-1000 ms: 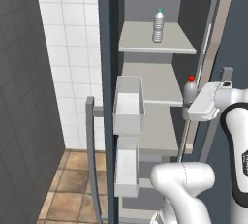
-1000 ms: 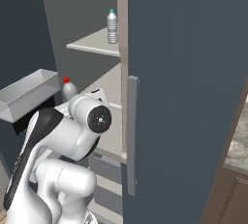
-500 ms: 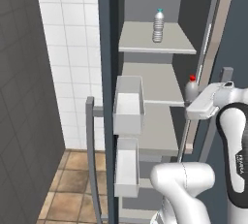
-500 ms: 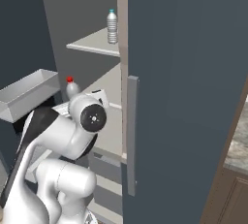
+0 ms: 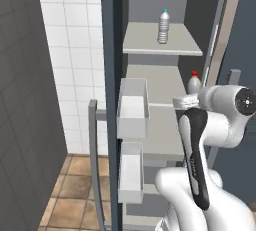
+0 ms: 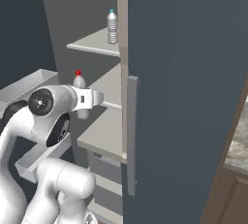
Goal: Take the bottled waters from the counter and place them in the freezer to freeze. Close the freezer door after placing the bottles.
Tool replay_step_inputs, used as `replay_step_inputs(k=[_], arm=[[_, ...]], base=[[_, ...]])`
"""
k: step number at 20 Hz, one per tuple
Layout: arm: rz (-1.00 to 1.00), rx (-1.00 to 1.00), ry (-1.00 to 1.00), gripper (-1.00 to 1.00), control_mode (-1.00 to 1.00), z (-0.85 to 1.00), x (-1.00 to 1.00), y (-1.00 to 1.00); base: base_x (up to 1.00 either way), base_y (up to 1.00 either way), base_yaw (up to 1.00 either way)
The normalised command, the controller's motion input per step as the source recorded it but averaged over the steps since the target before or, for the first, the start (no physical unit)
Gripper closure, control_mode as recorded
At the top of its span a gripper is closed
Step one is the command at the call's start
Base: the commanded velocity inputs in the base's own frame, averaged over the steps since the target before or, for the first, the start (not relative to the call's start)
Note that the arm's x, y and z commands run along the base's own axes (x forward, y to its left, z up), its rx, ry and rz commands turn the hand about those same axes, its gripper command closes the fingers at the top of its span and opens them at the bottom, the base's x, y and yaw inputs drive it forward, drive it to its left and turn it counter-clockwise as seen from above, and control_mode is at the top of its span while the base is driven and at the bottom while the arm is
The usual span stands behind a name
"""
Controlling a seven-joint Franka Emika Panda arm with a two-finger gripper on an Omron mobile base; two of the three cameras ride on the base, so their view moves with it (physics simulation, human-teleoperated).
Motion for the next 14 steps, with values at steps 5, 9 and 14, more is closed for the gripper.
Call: replay_step_inputs(k=[5,9,14], arm=[[-0.69,0.04,0.01,1.00,-1.00,-0.48,0.13,0.11],[-0.46,0.01,-0.06,1.00,-1.00,-0.58,0.69,0.00],[-0.04,0.00,-0.18,1.00,-1.00,-0.41,0.45,-0.09]], base=[[0.00,0.00,0.00],[0.00,0.00,0.00],[0.00,0.00,0.00]])
